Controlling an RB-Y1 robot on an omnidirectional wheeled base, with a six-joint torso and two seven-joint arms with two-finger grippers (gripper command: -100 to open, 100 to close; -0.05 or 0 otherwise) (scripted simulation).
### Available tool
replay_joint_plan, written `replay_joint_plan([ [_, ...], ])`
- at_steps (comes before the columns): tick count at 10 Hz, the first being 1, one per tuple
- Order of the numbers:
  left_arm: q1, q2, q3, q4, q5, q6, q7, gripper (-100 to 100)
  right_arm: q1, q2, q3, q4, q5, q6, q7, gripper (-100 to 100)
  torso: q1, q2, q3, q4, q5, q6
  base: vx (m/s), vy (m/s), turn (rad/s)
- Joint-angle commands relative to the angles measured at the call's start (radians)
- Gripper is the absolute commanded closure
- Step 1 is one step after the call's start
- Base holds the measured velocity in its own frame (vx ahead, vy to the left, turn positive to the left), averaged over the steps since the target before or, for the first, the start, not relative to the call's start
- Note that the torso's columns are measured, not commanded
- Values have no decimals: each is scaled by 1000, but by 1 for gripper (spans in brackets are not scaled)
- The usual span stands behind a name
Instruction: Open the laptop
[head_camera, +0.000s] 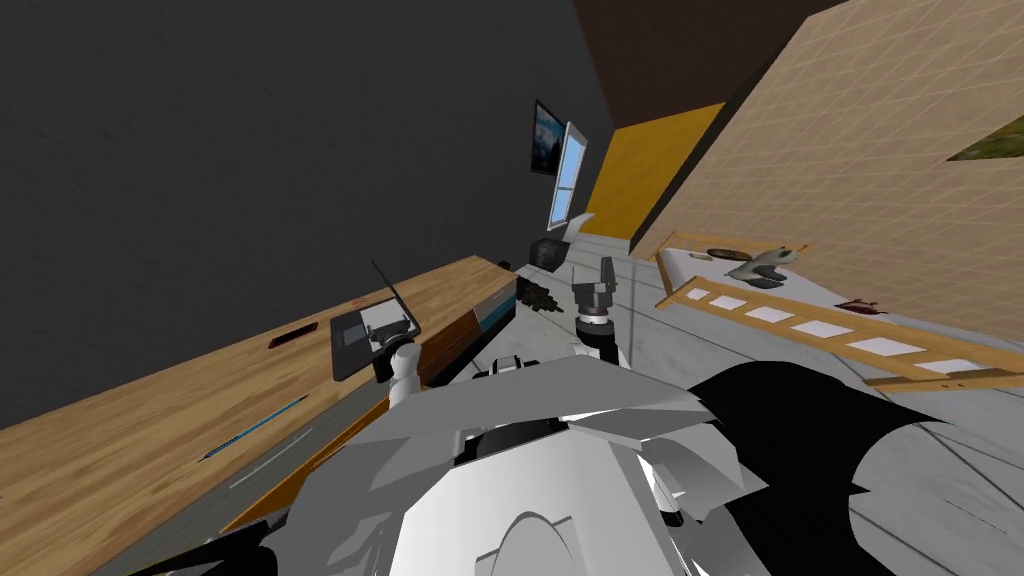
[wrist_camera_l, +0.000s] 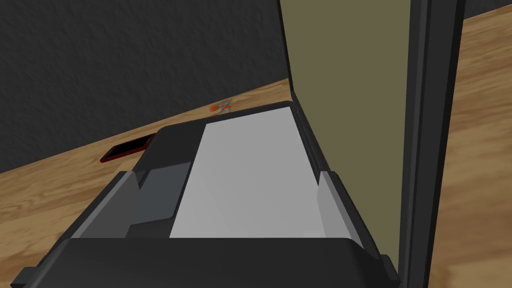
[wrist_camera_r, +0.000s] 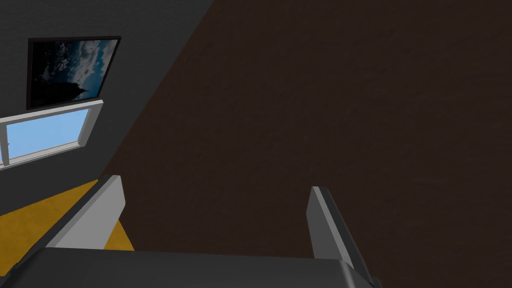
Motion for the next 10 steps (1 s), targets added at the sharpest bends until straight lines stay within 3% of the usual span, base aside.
replay_joint_plan([
  [1, -43, -10, 56, 24, 5, -8, -37, -100, 0, 0, 0, 0, 0, 0, 0, 0, -1, -2, -1, 0, 0, -1, -62, 30, -139],
  [4, -117, -11, 141, 86, 15, -37, -86, -100, 0, 0, 0, 0, 0, 0, 0, 0, -1, 1, 1, 0, 0, 1, -104, 36, -278],
  [5, -100, -3, 120, 81, 12, -37, -68, -100, 0, 0, 0, 0, 0, 0, 0, 0, 1, 1, 1, 0, 1, 3, -64, 27, -63],
  [6, -92, -11, 113, 66, 12, -27, -69, 100, 0, 0, 0, 0, 0, 0, 0, 0, 0, -3, -1, -1, 0, 0, 19, -7, 173],
  [10, 7, -8, 0, -17, -1, 11, -4, 100, 1, 0, 0, 0, 0, 0, 0, 0, -2, -2, -1, -1, 0, 0, 116, -48, 287],
])
